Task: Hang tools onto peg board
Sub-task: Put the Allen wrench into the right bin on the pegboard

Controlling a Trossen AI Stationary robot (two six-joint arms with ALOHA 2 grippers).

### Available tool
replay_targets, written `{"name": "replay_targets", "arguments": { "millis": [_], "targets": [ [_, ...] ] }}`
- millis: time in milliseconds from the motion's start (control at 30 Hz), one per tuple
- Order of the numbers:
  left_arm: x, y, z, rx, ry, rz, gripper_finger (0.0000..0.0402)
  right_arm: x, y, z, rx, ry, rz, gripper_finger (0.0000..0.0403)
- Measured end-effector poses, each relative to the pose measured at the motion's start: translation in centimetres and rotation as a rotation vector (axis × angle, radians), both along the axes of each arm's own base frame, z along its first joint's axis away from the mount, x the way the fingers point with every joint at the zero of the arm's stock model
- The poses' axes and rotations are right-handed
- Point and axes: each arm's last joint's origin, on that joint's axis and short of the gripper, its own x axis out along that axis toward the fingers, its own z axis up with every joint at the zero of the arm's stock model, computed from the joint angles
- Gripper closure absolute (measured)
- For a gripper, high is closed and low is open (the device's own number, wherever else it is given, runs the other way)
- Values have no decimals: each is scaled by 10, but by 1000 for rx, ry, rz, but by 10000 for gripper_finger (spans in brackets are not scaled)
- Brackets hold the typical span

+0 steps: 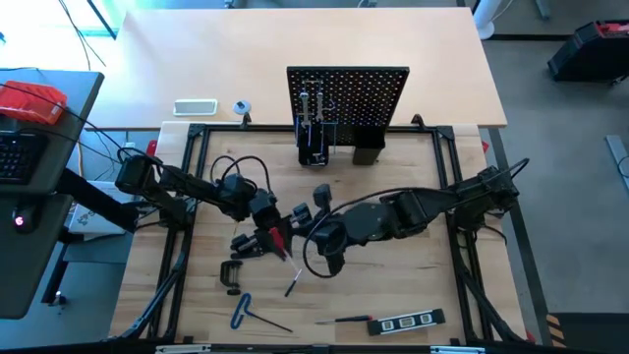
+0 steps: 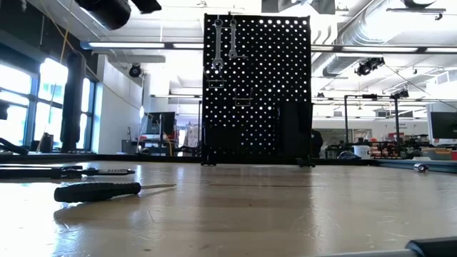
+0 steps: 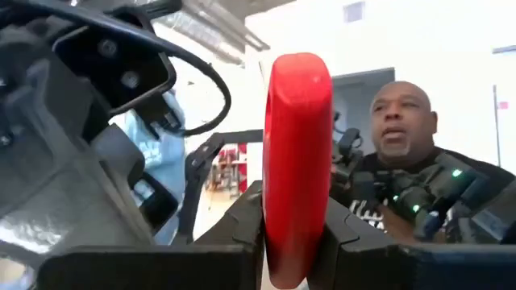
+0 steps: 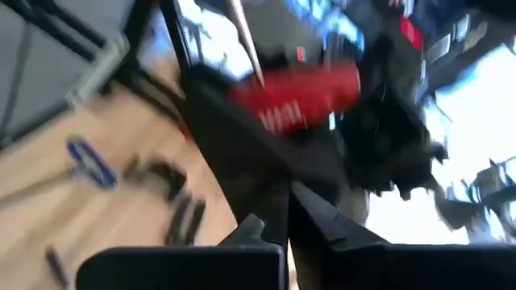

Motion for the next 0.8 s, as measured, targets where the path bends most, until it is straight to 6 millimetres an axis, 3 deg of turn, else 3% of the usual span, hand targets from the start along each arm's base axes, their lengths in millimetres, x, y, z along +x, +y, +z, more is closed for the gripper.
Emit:
{"name": "replay_targets", "arguments": {
  "millis": [800],
  "targets": [
    [9, 6, -22, 114, 255, -93, 362, -30, 31, -20, 47, 161, -232, 390]
  ]
}}
